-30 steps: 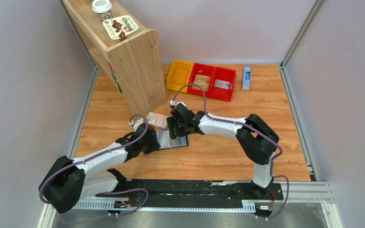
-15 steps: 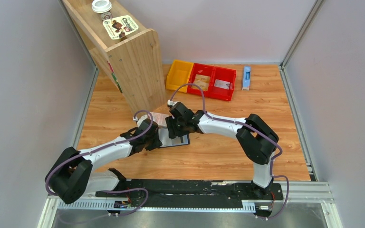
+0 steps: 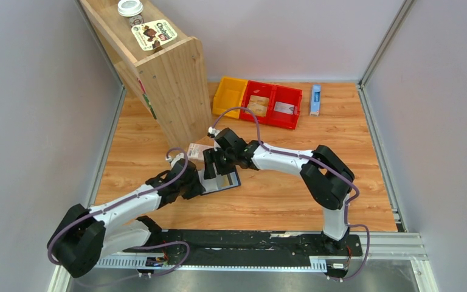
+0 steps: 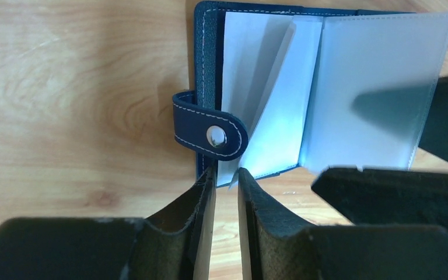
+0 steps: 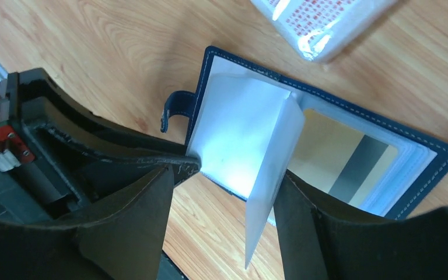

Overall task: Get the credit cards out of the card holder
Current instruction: Remove the credit card from the card holder.

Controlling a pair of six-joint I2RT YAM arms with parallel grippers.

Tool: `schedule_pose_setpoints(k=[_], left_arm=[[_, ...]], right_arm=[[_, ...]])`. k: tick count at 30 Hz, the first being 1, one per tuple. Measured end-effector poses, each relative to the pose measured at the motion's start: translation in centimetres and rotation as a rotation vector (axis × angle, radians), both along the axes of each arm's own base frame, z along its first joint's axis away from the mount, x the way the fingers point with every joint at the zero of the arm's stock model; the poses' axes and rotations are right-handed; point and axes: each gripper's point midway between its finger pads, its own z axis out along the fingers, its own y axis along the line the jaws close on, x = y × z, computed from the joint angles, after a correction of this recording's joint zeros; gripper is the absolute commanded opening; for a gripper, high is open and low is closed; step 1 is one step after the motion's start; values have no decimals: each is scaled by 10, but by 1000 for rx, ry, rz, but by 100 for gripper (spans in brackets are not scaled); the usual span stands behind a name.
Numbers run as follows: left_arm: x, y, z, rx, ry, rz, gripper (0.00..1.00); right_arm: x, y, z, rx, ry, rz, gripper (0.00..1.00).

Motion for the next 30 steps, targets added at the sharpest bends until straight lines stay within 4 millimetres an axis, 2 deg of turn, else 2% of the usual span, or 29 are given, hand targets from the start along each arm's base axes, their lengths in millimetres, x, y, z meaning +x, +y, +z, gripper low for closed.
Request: schedule_pose_setpoints(k=[3, 9, 14, 20, 27, 30], left_arm=[[-9, 8, 3, -9, -8, 16, 33], [-16, 17, 18, -59, -68, 52, 36], [-21, 22, 19, -67, -75, 69, 37], [-26, 27, 18, -56, -63, 79, 37], [-30, 35, 25, -62, -87, 94, 37], [-31, 37, 30, -71, -104, 105, 37]], right_arm=[[-2, 8, -4, 29, 26, 10, 66], [-12, 15, -29, 33, 112, 30, 68], [-17, 21, -23, 72, 146, 41, 71], [-21, 25, -19, 94, 178, 42, 69], [-22, 29, -16, 121, 195, 44, 70], [-24, 31, -21, 122, 207, 47, 72]])
